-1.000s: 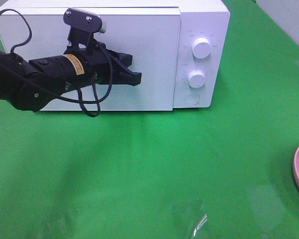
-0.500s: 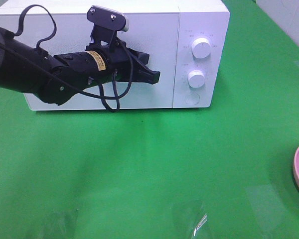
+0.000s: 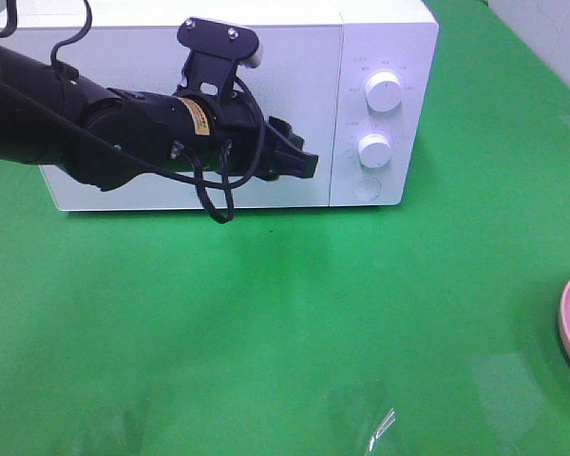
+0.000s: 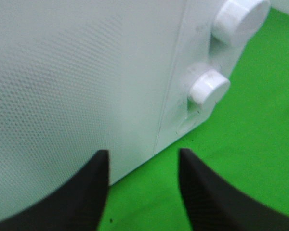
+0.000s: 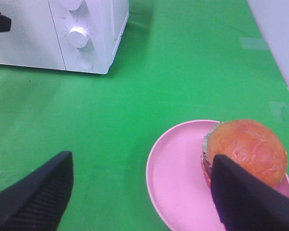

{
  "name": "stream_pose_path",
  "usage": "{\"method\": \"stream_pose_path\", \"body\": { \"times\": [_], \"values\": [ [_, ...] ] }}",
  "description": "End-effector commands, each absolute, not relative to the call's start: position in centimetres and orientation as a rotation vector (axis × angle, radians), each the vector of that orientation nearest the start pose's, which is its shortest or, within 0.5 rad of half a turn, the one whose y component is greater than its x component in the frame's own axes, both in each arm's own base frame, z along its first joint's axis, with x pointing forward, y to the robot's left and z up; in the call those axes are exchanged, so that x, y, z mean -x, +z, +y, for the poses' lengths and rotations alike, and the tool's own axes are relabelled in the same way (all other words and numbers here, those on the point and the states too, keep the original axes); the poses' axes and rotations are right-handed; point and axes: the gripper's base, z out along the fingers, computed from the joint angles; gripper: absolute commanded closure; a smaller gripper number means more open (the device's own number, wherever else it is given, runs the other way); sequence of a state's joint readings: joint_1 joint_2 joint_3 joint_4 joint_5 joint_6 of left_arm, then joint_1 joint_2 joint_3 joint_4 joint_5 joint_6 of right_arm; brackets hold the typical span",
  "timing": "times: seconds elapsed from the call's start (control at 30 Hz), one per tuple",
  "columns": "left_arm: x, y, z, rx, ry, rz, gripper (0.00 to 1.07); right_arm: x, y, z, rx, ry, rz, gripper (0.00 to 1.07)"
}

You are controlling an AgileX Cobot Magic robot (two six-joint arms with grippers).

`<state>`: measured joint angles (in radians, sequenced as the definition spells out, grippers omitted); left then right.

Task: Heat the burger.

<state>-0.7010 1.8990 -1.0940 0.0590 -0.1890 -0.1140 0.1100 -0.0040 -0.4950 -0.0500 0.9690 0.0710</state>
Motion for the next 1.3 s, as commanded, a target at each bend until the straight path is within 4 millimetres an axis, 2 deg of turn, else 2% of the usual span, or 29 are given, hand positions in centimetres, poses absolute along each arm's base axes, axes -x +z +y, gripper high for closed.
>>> {"method": "stream_pose_path", "body": {
  "times": [0.03,0.07,0.1,0.13,0.17,0.33,0.4,0.53,0.83,0.93,1.0,1.17,1.2,1.27,1.3],
  "values": [
    [-30.6,18.8,-26.5,-0.68,-0.464,2.073,0.28,0.4,28.3,-0.4,0.028,0.069,1.92,0.32],
    [-29.8,19.0,-26.5,-0.705,-0.451,2.129,0.09,0.4,28.3,-0.4,0.028,0.069,1.92,0.32],
    [-29.8,19.0,-26.5,-0.705,-0.451,2.129,0.09,0.4,28.3,-0.4,0.028,0.069,1.92,0.32],
    [-29.1,19.4,-26.4,-0.724,-0.438,2.177,0.04,0.4,28.3,-0.4,0.028,0.069,1.92,0.32],
    [-28.4,19.9,-26.3,-0.744,-0.423,2.22,0.05,0.4,28.3,-0.4,0.028,0.069,1.92,0.32],
    [-27.8,20.8,-25.7,-0.751,-0.406,2.269,0.05,0.4,28.3,-0.4,0.028,0.069,1.92,0.32],
    [-27.0,22.0,-24.9,-0.766,-0.378,2.321,0.05,0.4,28.3,-0.4,0.028,0.069,1.92,0.32],
    [-26.0,23.0,-23.9,-0.784,-0.342,2.39,0.05,0.4,28.3,-0.4,0.028,0.069,1.92,0.32],
    [-23.6,24.0,-21.4,-0.846,-0.207,2.631,0.05,0.4,28.3,-0.4,0.028,0.069,1.92,0.32],
    [-23.4,24.2,-21.2,-0.851,-0.197,2.649,0.05,0.4,28.3,-0.4,0.028,0.069,1.92,0.32],
    [-22.5,24.3,-20.3,-0.88,-0.133,2.739,0.05,0.4,28.3,-0.4,0.028,0.069,1.92,0.32],
    [-22.7,24.5,-18.9,-0.829,-0.105,2.817,0.05,0.4,28.3,-0.4,0.028,0.069,1.92,0.32],
    [-23.3,24.8,-17.6,-0.767,-0.097,2.846,0.05,0.4,28.3,-0.4,0.028,0.069,1.92,0.32],
    [-23.7,24.9,-16.8,-0.73,-0.094,2.863,0.05,0.4,28.3,-0.4,0.028,0.069,1.92,0.32],
    [-24.3,25.5,-15.0,-0.657,-0.107,2.885,0.05,0.4,28.3,-0.4,0.028,0.069,1.92,0.32]
  ]
}}
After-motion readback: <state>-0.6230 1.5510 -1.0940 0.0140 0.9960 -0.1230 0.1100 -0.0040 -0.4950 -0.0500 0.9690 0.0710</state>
